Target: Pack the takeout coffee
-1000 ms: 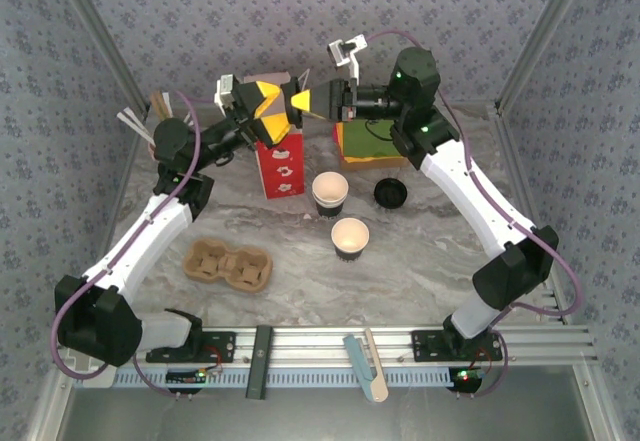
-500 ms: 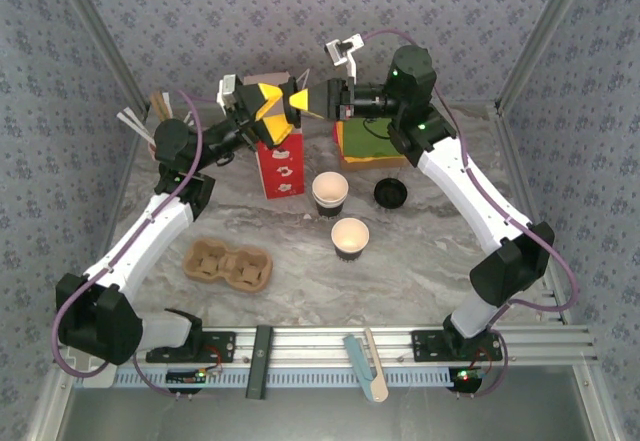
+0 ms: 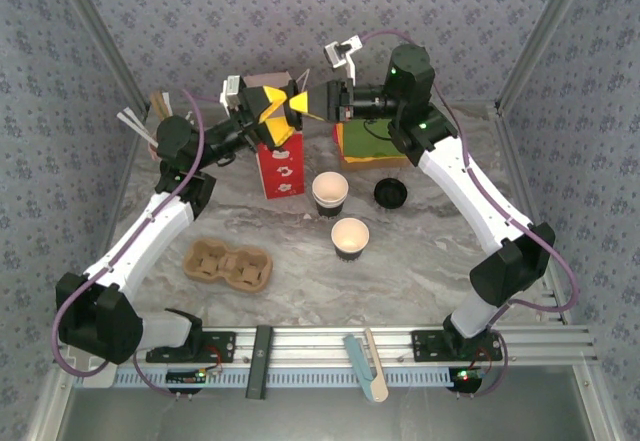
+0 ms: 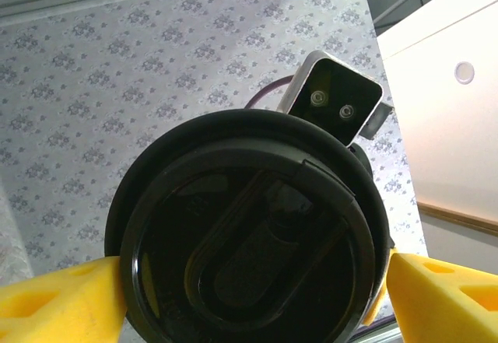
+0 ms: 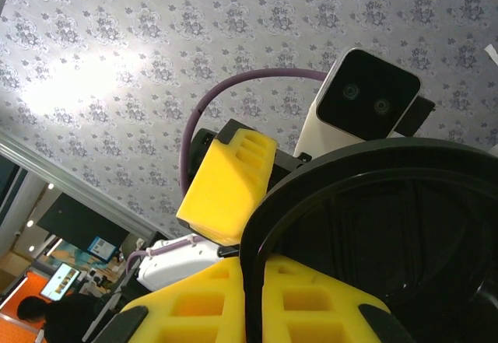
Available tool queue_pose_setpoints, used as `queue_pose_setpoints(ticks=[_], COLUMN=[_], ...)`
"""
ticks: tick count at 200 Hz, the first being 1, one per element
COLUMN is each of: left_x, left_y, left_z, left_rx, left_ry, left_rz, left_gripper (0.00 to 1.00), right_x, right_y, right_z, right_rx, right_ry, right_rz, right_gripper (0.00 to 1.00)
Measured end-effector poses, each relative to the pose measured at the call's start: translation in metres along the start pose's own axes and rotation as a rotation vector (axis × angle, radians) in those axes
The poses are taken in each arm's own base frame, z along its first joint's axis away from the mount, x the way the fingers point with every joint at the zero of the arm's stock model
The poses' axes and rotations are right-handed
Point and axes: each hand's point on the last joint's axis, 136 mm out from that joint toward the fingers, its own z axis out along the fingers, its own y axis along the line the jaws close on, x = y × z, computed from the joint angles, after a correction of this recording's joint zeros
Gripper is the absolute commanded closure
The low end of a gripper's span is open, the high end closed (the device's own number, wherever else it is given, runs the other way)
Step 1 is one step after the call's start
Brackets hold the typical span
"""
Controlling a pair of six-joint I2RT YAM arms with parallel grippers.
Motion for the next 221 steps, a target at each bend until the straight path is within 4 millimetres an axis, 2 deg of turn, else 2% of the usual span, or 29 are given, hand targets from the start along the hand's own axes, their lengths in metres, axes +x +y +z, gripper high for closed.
queue_pose_setpoints(ticks=[62, 76, 88, 105, 111, 125, 134, 146, 186, 203, 221], left_x=[0.0, 0.0, 0.0, 0.0, 0.0, 0.0, 0.001, 0.002, 0.008, 0.012, 0.018], left_y=[0.002, 0.002, 0.002, 0.002, 0.003, 0.007, 0.01, 0.014, 0.02, 0.022, 0.026], left_z=[0.0, 0.0, 0.0, 0.0, 0.0, -0.001, -0.001, -0.003, -0.006, -0.006, -0.003], left_rx=[-0.007, -0.009, -0.01, -0.01, -0.014, -0.031, -0.047, -0.068, -0.154, -0.205, -0.263], left_ry=[0.002, 0.002, 0.002, 0.002, 0.002, 0.0, -0.001, -0.002, -0.003, -0.001, 0.004], left_rz=[-0.005, -0.006, -0.007, 0.001, 0.004, 0.007, 0.009, 0.013, 0.059, 0.089, 0.122], left_gripper=[0.27, 0.26, 0.26, 0.27, 0.27, 0.28, 0.28, 0.28, 0.28, 0.29, 0.29], right_x=[0.0, 0.001, 0.001, 0.001, 0.001, 0.0, -0.001, -0.001, 0.001, 0.002, 0.002], right_y=[0.0, 0.0, 0.0, -0.002, -0.003, -0.006, -0.009, -0.013, -0.028, -0.034, -0.04], right_z=[0.0, 0.0, 0.0, 0.0, 0.0, -0.002, -0.004, -0.008, -0.027, -0.04, -0.057], right_rx=[0.001, 0.002, 0.003, 0.008, 0.012, 0.023, 0.031, 0.044, 0.114, 0.156, 0.206], right_ry=[0.002, 0.003, 0.003, 0.005, 0.003, -0.001, -0.006, -0.014, -0.044, -0.07, -0.104], right_rz=[0.0, 0.001, -0.001, -0.002, 0.002, 0.003, 0.007, 0.01, 0.042, 0.06, 0.063], right_gripper=[0.88, 0.82, 0.7, 0.63, 0.57, 0.53, 0.42, 0.41, 0.32, 0.12, 0.07])
